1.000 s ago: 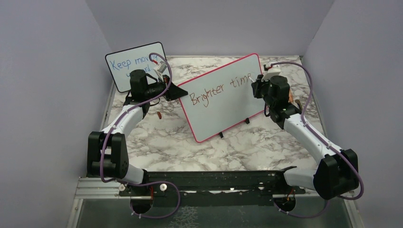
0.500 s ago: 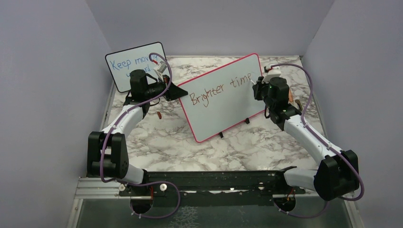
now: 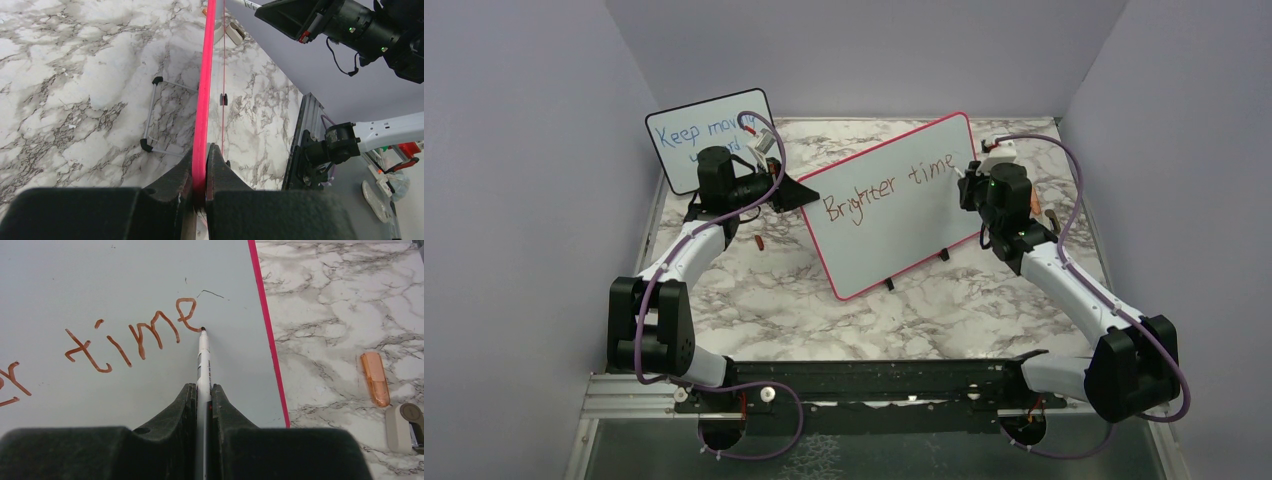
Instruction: Write a sentence on the whiteboard
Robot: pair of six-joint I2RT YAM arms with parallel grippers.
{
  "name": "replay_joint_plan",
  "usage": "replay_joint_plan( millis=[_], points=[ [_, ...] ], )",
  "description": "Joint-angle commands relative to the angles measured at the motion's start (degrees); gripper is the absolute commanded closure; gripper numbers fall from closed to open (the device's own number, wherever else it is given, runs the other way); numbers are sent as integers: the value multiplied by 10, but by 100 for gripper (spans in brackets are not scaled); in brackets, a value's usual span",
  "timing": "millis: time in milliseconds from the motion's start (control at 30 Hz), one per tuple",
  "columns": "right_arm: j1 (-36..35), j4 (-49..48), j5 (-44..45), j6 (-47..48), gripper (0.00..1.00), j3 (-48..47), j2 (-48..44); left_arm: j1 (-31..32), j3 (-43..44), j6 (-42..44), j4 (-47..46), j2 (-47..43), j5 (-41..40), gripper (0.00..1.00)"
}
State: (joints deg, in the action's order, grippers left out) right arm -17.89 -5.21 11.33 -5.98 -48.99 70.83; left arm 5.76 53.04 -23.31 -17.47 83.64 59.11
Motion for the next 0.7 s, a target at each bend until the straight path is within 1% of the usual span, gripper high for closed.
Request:
replay_joint_plan(
  millis=[0, 200, 367, 667],
  points=[
    [1, -19, 20, -6, 99, 5, 4, 10, -10, 55, 56, 23, -44, 100],
    [1, -9, 0, -7, 99, 9, -24, 9, -11, 53, 56, 24, -45, 100],
    [1, 24, -27, 1, 99, 5, -47, 10, -12, 53, 56, 22, -49, 100],
    [-12, 68, -69, -14, 99, 21, -95, 10, -12, 52, 60, 14, -63, 100]
  ],
)
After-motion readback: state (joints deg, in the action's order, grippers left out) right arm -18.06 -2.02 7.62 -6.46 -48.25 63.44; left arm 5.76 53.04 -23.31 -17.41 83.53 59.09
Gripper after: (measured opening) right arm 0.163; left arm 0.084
